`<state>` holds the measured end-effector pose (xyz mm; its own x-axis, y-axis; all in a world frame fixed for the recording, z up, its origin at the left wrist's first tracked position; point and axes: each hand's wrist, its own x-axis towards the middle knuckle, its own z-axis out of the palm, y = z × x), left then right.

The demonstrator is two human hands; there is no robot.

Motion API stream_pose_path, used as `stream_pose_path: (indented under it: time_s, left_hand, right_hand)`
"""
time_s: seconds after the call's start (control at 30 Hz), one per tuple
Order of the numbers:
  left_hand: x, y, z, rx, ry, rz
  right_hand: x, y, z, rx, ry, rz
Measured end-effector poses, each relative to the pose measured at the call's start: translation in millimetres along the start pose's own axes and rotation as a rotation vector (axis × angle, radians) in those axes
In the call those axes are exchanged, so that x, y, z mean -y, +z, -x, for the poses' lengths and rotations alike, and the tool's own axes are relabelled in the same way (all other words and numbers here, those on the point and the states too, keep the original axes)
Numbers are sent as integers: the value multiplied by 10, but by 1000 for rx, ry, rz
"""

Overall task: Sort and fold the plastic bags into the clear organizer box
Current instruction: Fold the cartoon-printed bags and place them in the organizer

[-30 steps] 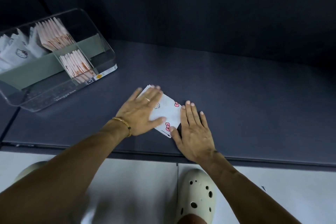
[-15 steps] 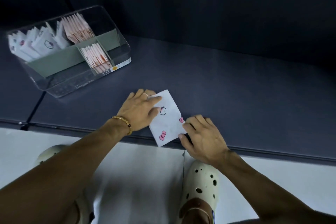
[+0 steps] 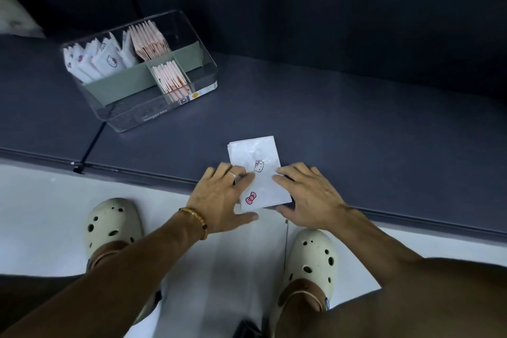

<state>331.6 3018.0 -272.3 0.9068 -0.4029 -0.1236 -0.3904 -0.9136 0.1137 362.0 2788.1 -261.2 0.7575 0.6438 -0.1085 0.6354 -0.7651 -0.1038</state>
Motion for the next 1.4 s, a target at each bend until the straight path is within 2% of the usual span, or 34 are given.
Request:
stream_pose_path:
  time_s: [0.1, 0.2, 0.27, 0.33, 0.43, 0.57, 0.63, 0.7, 0.77, 0.8, 0.83, 0.9, 0.97, 1.03, 1.07, 1.27, 1.4]
  left_hand:
    - [23, -40, -8, -87, 6, 161]
    - [45, -119, -57, -118, -174, 480]
    - [71, -144, -135, -79, -285, 621]
    - [89, -145, -236, -141, -359, 740]
    - [116, -140, -400, -229, -509, 731]
    - [104, -186, -594, -167, -667, 591]
    - [104, -184, -629, -186, -718, 454]
    - [88, -148, -623, -295, -602, 294]
    - [72, -58, -620, -361, -249, 189]
    - [64, -14, -619, -312, -89, 150]
    - [61, 19, -622, -231, -12, 123]
    - [101, 83, -640, -103, -31, 110]
    - [130, 129, -650, -72, -56, 82]
    - [129, 124, -651, -43, -41, 57]
    - [129, 117, -647, -38, -38, 44]
    - [13, -14, -792, -75, 6, -131]
    - [-198, 69, -956, -60, 10, -62]
  right_hand:
    - [-5, -44, 0, -12, 98, -185]
    - [-20, -123, -66, -58, 326, -562]
    - [-29, -155, -177, -92, 420, -695]
    - [-39, -174, -313, -98, 504, -790]
    - [-62, -145, -523, -65, 605, -793]
    - [-85, -91, -744, -10, 717, -648]
    - [-99, -83, -802, -7, 737, -592]
    - [-114, -72, -840, -4, 740, -557]
    - [-111, -64, -865, 12, 745, -521]
    - [-109, -57, -873, 9, 753, -513]
    - [-99, -52, -869, -18, 759, -514]
    - [-64, -45, -796, -180, 710, -448]
    - [-51, 19, -656, -333, 502, -248]
    - [-60, 148, -536, -313, 317, -154]
    - [-69, 202, -498, -285, 291, -153]
    - [-151, 341, -489, -150, 278, -99]
    - [-145, 341, -497, -131, 303, -95]
